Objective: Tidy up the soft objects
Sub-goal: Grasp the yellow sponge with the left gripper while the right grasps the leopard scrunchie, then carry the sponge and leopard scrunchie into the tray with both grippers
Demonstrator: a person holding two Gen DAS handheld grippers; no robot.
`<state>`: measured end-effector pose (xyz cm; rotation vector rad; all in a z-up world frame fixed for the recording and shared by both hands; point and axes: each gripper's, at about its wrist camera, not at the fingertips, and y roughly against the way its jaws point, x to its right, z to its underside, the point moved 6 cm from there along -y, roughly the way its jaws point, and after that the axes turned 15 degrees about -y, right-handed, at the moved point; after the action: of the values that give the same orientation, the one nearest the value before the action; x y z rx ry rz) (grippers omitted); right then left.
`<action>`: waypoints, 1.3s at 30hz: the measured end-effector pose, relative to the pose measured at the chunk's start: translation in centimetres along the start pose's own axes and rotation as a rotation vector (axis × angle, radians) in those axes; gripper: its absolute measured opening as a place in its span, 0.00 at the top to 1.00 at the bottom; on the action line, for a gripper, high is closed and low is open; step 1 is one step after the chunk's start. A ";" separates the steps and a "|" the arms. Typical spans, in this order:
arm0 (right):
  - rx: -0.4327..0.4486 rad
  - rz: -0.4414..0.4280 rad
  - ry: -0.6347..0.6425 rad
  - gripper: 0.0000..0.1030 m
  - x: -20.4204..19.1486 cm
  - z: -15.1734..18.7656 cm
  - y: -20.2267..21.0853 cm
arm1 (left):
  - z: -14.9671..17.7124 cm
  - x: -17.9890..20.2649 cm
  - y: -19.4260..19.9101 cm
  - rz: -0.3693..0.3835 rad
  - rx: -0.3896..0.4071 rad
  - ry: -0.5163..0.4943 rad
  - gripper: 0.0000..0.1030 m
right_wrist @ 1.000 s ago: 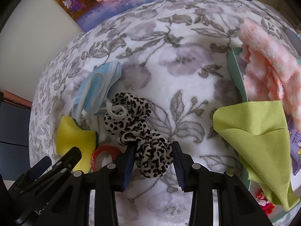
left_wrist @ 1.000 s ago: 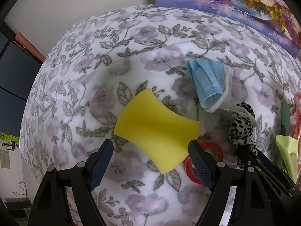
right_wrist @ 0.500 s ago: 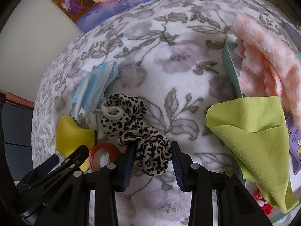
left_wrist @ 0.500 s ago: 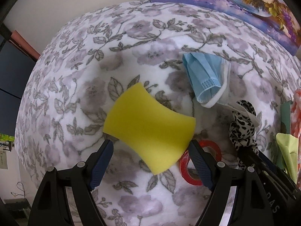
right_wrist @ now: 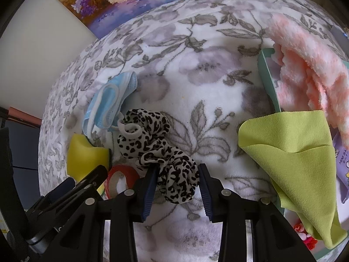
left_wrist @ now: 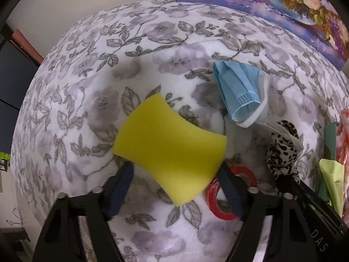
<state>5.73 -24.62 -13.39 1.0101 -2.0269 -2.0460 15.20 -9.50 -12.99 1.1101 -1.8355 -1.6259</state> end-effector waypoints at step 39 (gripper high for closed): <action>0.110 -0.161 -0.074 0.78 1.5 -2.7 10.2 | -2.0 0.6 9.9 -0.167 0.221 -0.024 0.40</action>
<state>2.09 -28.86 -4.30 1.1694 -2.1825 -2.0974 13.71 -11.34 -3.14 1.3768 -2.0233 -1.5589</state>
